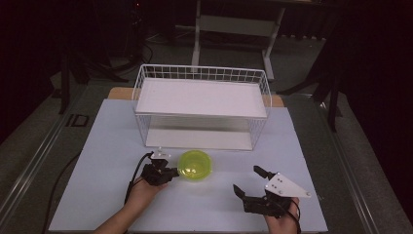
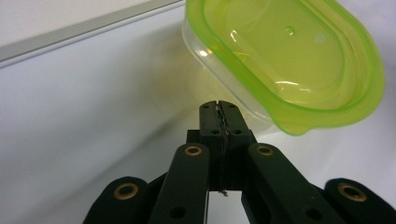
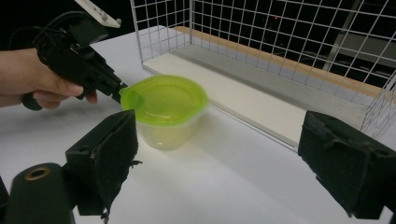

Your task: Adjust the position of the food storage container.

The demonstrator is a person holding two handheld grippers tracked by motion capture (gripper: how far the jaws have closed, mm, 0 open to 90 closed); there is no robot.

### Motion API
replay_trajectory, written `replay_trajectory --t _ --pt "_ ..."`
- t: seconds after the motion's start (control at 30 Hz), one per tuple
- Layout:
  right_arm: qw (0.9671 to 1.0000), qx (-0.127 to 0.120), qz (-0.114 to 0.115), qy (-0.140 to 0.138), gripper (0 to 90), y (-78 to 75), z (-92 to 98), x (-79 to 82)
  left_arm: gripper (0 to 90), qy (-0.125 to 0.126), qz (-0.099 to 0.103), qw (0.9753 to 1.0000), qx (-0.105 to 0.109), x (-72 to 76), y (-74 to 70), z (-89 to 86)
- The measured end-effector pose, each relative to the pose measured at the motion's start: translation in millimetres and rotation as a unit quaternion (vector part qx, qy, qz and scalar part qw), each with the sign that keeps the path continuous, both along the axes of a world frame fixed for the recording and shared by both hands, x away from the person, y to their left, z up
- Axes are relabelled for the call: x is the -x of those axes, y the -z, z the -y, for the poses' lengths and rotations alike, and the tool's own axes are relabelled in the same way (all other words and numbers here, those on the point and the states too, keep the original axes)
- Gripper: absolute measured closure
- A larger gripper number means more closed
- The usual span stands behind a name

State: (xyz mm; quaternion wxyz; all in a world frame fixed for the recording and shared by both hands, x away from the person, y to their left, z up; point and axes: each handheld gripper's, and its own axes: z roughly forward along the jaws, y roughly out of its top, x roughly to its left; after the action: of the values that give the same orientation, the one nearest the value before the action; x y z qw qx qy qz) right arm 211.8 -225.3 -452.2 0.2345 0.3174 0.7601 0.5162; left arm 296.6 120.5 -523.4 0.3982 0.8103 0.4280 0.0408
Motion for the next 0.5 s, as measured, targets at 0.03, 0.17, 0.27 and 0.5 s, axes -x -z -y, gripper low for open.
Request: replay_trajectory --t 0.03,0.17,0.27,0.5 --pt "1.0000 -0.001 0.000 0.001 12.0 0.0 0.2 0.3 90.0 0.000 -0.001 1.0000 0.001 -0.3 0.8 3.0" --pt "1.0000 -0.004 -0.002 0.002 12.0 0.3 1.7 -0.3 90.0 0.009 0.001 1.0000 -0.003 -2.2 1.4 12.0" --pt "1.0000 -0.004 -0.003 0.001 12.0 0.6 1.7 -0.3 90.0 0.009 0.002 1.0000 -0.001 -5.0 0.7 16.3" --pt "1.0000 -0.003 -0.003 -0.002 12.0 0.6 0.8 0.6 90.0 0.014 0.000 0.9999 -0.002 -12.4 1.9 28.4"
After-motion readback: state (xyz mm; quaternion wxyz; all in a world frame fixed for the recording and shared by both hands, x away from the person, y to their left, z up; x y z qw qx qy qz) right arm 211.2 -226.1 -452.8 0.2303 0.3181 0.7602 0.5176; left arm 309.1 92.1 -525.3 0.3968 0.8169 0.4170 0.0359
